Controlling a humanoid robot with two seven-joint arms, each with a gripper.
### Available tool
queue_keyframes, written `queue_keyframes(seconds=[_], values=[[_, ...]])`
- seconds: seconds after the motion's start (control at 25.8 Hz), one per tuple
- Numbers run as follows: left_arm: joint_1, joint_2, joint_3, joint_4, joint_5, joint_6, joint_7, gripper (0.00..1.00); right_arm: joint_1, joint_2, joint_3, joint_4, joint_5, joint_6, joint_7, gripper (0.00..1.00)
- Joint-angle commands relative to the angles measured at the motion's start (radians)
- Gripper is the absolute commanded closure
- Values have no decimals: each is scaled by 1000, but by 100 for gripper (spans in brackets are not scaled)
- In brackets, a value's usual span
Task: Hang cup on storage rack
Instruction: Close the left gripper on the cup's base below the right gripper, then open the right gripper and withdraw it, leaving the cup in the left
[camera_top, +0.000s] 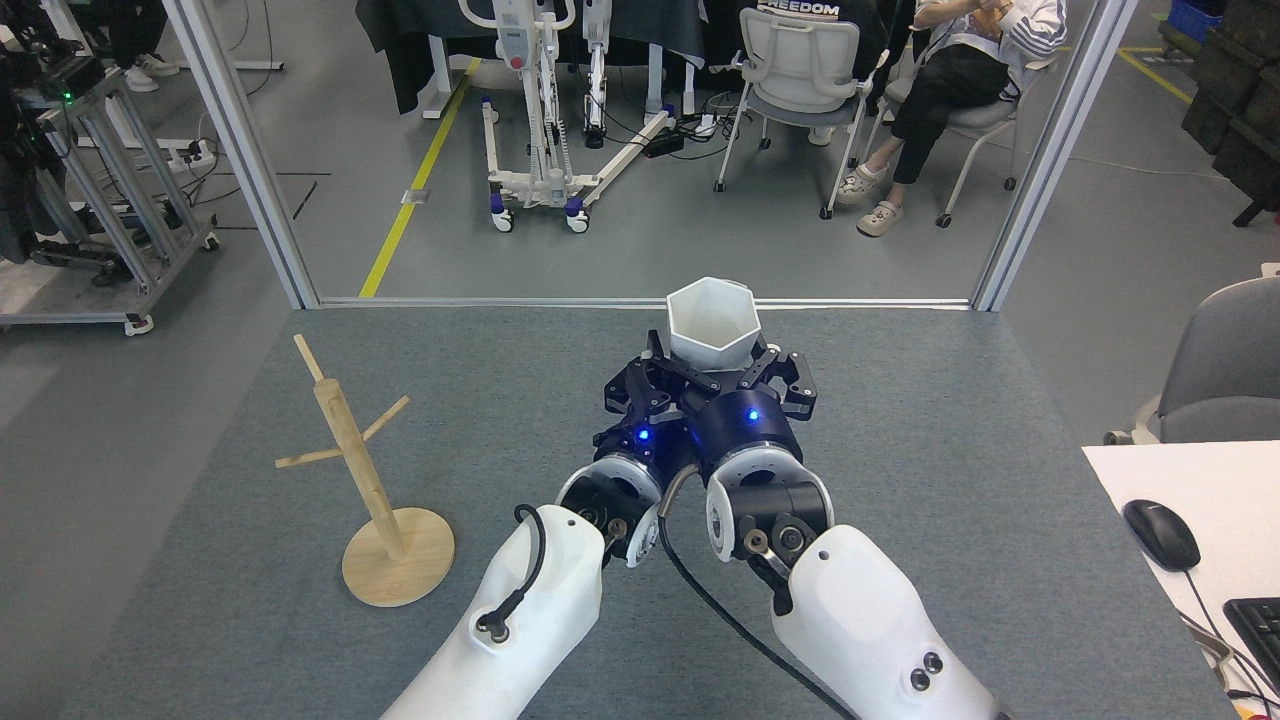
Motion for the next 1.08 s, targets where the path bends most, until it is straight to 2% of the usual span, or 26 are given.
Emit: queue_keyframes(seconds=[0.0,0.31,0.7,1.05], values=[[0,0,0,-3,-1,-3,6,100,33,-26,-1,-54,1,3,1,1],[1,2,-1,-14,-2,-5,6,100,82,-64,-4,-138,5,2,-1,1],[3,3,-1,-3,-5,-8,8,100,91,-101,-9,-154,5,-43,-8,1],[3,3,0,38,-7,-32,6,100,91,-115,-46,-174,5,-96,-186,1]])
